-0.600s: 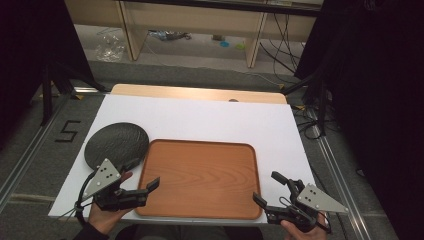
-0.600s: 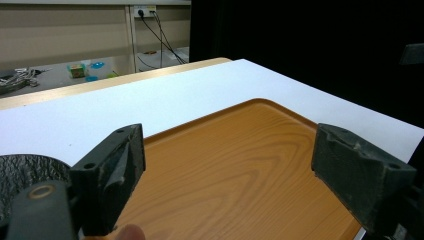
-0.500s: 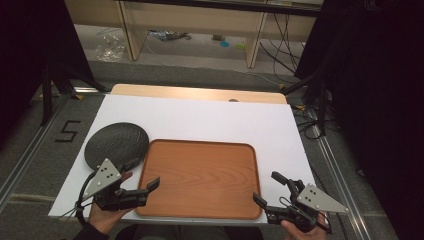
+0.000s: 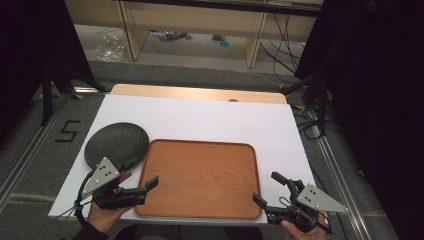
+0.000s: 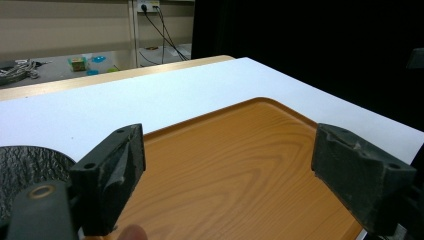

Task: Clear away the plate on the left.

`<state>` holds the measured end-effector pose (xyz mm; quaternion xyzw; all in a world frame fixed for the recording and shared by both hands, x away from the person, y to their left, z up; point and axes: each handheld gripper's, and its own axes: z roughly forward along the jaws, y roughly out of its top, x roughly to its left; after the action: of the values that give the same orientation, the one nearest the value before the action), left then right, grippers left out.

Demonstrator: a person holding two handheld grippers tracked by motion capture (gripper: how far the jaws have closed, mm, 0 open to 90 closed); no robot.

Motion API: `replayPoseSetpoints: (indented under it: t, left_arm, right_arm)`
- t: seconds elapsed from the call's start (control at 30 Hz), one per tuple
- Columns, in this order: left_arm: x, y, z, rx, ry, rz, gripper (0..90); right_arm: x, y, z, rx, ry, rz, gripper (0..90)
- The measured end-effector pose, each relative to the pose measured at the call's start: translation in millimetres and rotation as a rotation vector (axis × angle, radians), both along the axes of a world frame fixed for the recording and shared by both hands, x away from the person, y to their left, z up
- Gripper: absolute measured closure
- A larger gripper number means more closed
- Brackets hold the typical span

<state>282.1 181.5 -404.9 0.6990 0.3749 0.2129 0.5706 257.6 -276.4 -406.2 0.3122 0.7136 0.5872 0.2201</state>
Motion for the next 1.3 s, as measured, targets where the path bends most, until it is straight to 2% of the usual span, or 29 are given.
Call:
replayPoseSetpoints:
  t: [0.53, 0.6, 0.7, 0.8, 0.87, 0.93, 1.0, 1.17, 1.23, 1.27, 1.3]
  left_arm:
    - [4.5, 5.1, 0.4, -0.018, 0.014, 0.026, 13.8]
    - [5.2, 5.9, 0.7, -0.019, 0.018, 0.030, 13.9]
    - [6.7, 7.8, 0.3, -0.023, 0.031, 0.038, 13.8]
    - [6.2, 10.0, 0.0, -0.019, 0.037, 0.057, 13.8]
    - [5.8, 15.8, 0.9, -0.027, 0.049, 0.079, 13.8]
    - [6.7, 19.9, 1.2, -0.036, 0.056, 0.096, 13.8]
    - [8.4, 23.8, 0.8, -0.033, 0.072, 0.123, 13.8]
    - [12.1, 34.6, -0.1, -0.068, 0.105, 0.159, 13.9]
    - [12.8, 36.3, -0.5, -0.069, 0.115, 0.171, 13.9]
    - [15.2, 40.0, -1.9, -0.059, 0.143, 0.198, 13.9]
    - [15.2, 40.0, -1.9, -0.059, 0.143, 0.198, 13.9]
  right_arm:
    - [1.0, -3.0, -1.3, -0.002, 0.009, 0.001, 15.5]
    - [1.4, -2.4, -2.0, 0.016, -0.001, 0.003, 15.5]
    - [1.1, -3.4, -1.5, 0.000, 0.008, -0.002, 15.6]
    - [0.9, -3.0, -0.8, -0.003, 0.001, -0.005, 15.5]
    - [-0.3, -0.4, -0.1, -0.001, -0.004, 0.005, 15.6]
    - [-1.2, 0.2, 0.0, -0.012, -0.008, -0.009, 15.6]
    - [-1.1, -0.4, 0.6, -0.016, 0.001, 0.003, 15.6]
    - [-1.1, 1.1, 0.2, -0.005, -0.014, -0.005, 15.6]
    - [-1.1, 1.7, 0.2, 0.000, -0.010, 0.003, 15.6]
    - [-1.6, 1.2, 0.8, -0.013, -0.002, 0.004, 15.6]
    - [-1.6, 1.2, 0.8, -0.013, -0.002, 0.004, 15.6]
